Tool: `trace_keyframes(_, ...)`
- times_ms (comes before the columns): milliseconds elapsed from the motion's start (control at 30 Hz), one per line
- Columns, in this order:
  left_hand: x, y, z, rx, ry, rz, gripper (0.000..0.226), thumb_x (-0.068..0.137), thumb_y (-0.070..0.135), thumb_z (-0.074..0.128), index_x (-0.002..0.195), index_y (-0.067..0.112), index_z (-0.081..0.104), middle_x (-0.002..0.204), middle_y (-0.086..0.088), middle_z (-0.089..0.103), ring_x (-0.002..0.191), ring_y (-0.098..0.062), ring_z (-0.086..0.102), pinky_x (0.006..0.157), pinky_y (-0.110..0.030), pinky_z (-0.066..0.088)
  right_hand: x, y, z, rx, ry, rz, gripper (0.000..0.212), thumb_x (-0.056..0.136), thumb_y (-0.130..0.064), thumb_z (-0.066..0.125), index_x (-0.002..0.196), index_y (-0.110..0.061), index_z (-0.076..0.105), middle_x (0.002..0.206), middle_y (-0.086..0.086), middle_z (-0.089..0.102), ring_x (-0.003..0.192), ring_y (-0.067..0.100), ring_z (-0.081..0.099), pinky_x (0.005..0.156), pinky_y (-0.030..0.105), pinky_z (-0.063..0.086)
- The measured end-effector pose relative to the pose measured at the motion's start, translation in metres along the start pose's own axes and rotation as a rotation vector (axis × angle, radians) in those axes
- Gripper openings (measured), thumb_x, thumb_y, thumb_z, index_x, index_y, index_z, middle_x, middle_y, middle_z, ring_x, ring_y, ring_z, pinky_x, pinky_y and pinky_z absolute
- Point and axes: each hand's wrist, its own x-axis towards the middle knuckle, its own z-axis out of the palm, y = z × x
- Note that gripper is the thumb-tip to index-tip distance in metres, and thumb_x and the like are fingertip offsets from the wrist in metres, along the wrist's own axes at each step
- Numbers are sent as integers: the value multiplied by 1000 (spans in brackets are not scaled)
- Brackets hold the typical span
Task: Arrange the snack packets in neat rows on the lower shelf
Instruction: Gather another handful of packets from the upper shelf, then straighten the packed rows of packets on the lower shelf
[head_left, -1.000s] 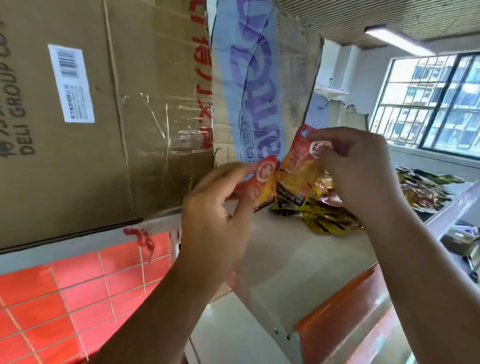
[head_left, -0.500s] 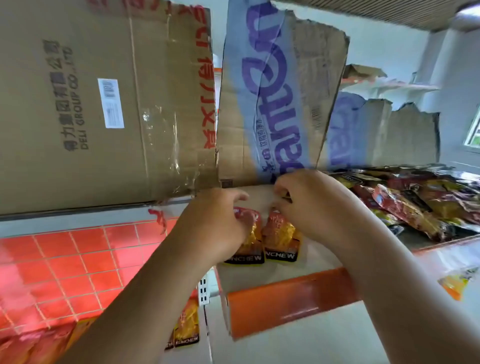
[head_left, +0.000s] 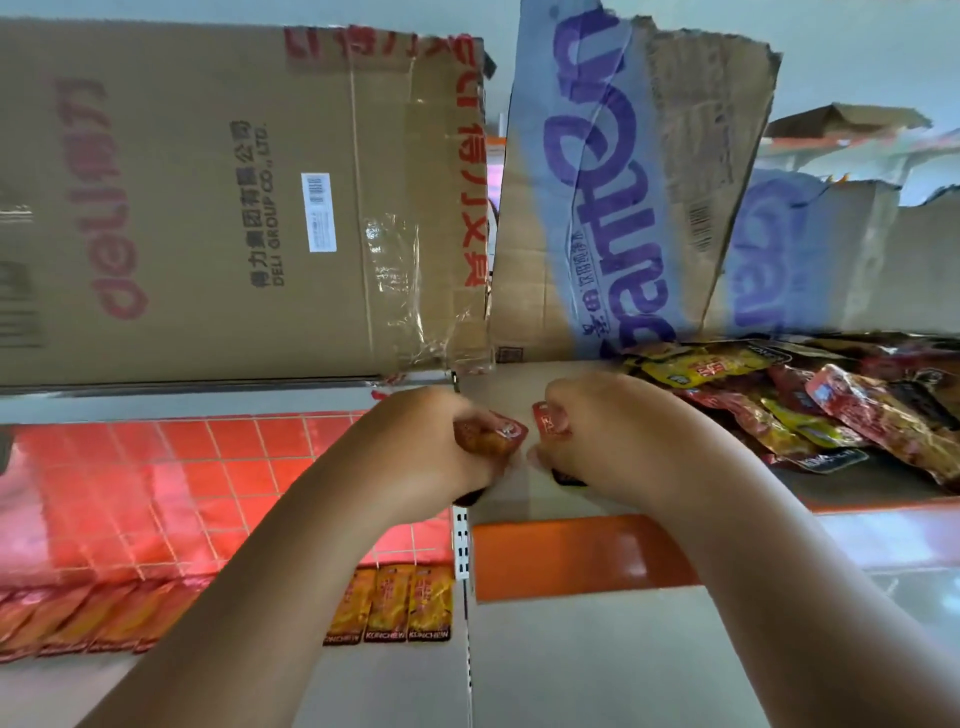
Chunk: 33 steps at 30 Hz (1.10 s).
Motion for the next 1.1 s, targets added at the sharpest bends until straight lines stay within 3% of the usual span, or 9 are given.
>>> trace_keyframes(133, -3, -6, -1, -107, -34, -11, 19, 82, 40, 72, 99, 39, 77, 68, 9, 68, 50, -6, 56, 47, -26, 42, 3, -4, 0, 59, -45, 39, 18, 86, -27, 66, 82, -28, 48, 86, -6, 56, 75, 10, 52, 61, 27, 37)
trace_keyframes(233, -8, -13, -4, -101, -19, -7, 24, 77, 38, 74, 101, 41, 72, 79, 11, 69, 54, -3, 57, 48, -20, 41, 2, -11, -4, 155, -38, 56, 23, 76, -28, 73, 85, -30, 52, 85, -8, 54, 76, 7, 51, 61, 28, 38)
trace_keyframes(367, -23, -36, -8, -148, 103, 27, 38, 69, 38, 72, 107, 42, 67, 92, 14, 72, 61, -3, 62, 53, -24, 46, 6, -35, 1, 226, 54, 55, 22, 71, -29, 74, 88, -27, 60, 86, -7, 60, 77, 10, 57, 66, 30, 49)
trace_keyframes(500, -47, -74, -13, -205, 221, 23, 43, 75, 23, 73, 112, 43, 64, 82, 21, 68, 63, 5, 60, 55, -16, 41, 15, -78, 9, 255, 140, 25, 24, 70, -28, 73, 88, -26, 58, 89, -7, 60, 76, 12, 58, 70, 34, 54)
trace_keyframes(600, -72, -118, -27, -186, 292, 23, 48, 75, 21, 74, 117, 42, 65, 88, 22, 67, 74, 6, 62, 62, -11, 43, 28, -128, 22, 261, 163, 4, 25, 71, -29, 73, 93, -26, 59, 92, -8, 60, 76, 11, 58, 64, 29, 51)
trace_keyframes(733, -110, -189, -51, -149, 359, -11, 54, 74, 17, 73, 122, 41, 66, 90, 30, 61, 80, 11, 59, 65, -4, 39, 47, -203, 46, 308, 197, -61, 24, 73, -29, 73, 94, -25, 60, 98, -6, 55, 83, 16, 56, 72, 33, 52)
trace_keyframes(933, -184, -318, -72, -139, 384, -201, 54, 72, 28, 76, 122, 44, 64, 92, 25, 60, 88, -6, 60, 74, -18, 50, 86, -316, 111, 428, 177, -151, 27, 73, -25, 74, 97, -27, 61, 100, -9, 53, 82, 10, 54, 65, 19, 41)
trace_keyframes(1033, -223, -375, -77, -130, 412, -277, 46, 73, 28, 77, 117, 39, 69, 85, 24, 61, 80, 0, 58, 69, -9, 42, 98, -368, 151, 496, 105, -173, 27, 74, -23, 75, 98, -25, 62, 102, -8, 53, 83, 11, 55, 71, 24, 45)
trace_keyframes(1100, -247, -405, -82, -128, 433, -316, 36, 71, 31, 73, 107, 34, 72, 78, 17, 62, 79, -2, 58, 67, -19, 45, 104, -399, 183, 532, 42, -185, 27, 72, -26, 73, 96, -28, 61, 101, -8, 52, 85, 12, 53, 73, 26, 42)
